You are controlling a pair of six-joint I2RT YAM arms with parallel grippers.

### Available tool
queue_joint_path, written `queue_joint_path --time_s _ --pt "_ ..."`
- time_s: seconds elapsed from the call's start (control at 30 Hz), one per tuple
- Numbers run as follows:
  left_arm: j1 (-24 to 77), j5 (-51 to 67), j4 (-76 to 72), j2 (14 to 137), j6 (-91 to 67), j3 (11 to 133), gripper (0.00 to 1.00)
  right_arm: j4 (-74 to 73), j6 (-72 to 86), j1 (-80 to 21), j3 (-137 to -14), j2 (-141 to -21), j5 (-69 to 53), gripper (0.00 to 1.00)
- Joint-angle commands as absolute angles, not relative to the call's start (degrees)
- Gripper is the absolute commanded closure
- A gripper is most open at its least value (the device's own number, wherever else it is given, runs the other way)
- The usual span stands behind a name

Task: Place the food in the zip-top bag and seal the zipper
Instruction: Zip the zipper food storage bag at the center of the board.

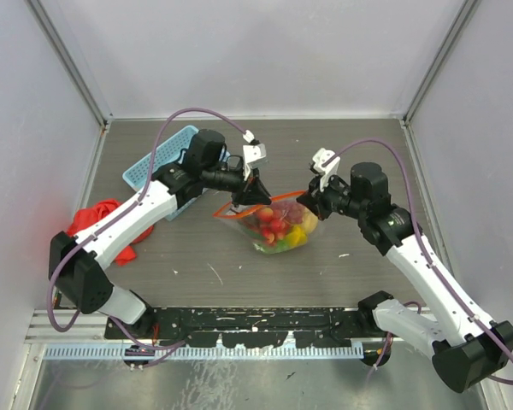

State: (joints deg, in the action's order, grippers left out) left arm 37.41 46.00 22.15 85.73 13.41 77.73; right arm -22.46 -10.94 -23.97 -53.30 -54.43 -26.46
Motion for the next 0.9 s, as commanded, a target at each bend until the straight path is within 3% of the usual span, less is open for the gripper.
queue_joint_path --time_s 0.0,0.87 --pt "35.7 43.7 24.8 82.2 14.9 77.0 1.00 -20.4 -8.0 -22.4 -58.4 -51.9 -16.6 0.99" --pt "32.9 39.3 26.6 84.3 14.7 75.6 1.00 -23.5 -1.1 -15.3 -59.8 -51.5 0.4 0.99"
